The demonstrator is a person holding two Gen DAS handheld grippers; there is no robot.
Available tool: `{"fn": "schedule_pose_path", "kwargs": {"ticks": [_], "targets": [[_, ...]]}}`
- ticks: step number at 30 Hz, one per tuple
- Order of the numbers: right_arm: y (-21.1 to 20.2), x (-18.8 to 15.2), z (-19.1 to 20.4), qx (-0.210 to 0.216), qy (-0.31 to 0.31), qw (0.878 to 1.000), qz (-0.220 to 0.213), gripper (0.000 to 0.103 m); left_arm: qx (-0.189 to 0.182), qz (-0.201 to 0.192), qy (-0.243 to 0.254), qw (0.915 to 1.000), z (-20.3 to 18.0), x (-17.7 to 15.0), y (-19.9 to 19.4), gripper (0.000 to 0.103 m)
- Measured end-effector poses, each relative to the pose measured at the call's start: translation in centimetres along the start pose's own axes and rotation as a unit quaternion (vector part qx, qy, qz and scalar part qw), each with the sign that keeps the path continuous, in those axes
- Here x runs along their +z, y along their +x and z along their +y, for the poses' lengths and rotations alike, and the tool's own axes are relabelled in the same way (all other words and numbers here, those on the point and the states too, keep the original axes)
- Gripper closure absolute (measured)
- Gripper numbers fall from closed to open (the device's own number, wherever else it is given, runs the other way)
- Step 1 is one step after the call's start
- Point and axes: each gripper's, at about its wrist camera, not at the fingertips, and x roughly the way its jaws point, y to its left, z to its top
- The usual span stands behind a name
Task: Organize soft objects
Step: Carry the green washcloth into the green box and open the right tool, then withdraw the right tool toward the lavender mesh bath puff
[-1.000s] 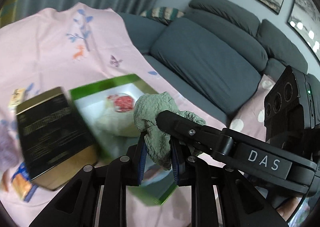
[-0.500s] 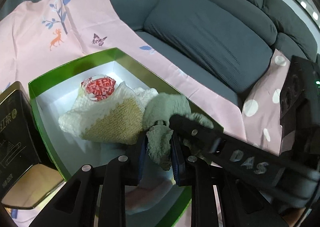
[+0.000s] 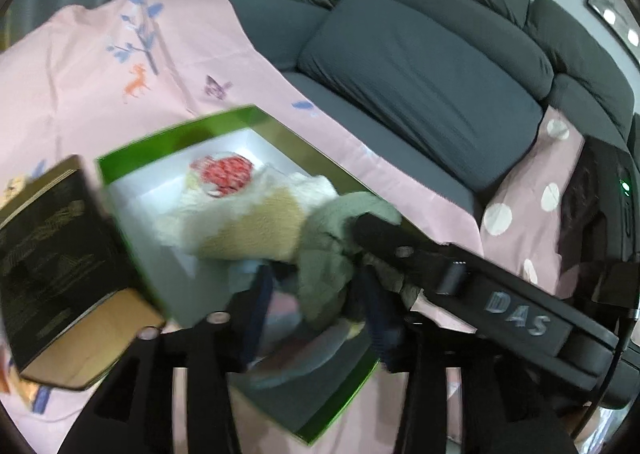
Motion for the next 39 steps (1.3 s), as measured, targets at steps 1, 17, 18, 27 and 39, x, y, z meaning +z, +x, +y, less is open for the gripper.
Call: {"fn": "schedule_pose_path", "kwargs": {"ticks": [1,17,18,27,39], "targets": [[-0.9,-0.2,0.4,0.001,-0.007,1.000,-0.010,0.037,0.002,-0.007,-0.003,1.0000,0.2,-0.2,-0.8,0.042],[-5.9,-5.3,6.4,0.001,-0.075,0.997,-0.024,0.018,0.076,-0.082,-0.103,0.9883,9.5,-7.6,-16.3,0.020],[-5.8,-5.7,7.0,0.004,-0.081,0.996,-0.020,0.018,0.088,-0.084,-0.116,0.9859,10.5,-8.4,-17.2,0.020],[-3.4,-9.8,14.0,0.041,-0.139,0.989,0.036,0.017,0.157,-0.103,-0.239,0.9527,19.4,-15.8,-23.7,0.018],[4.8,-14.0,26.8,0.105,-0.225,0.961,0.119,0.017,0.214,-0.090,-0.304,0.9238,24.7,-21.4,-26.6,0.018]]}}
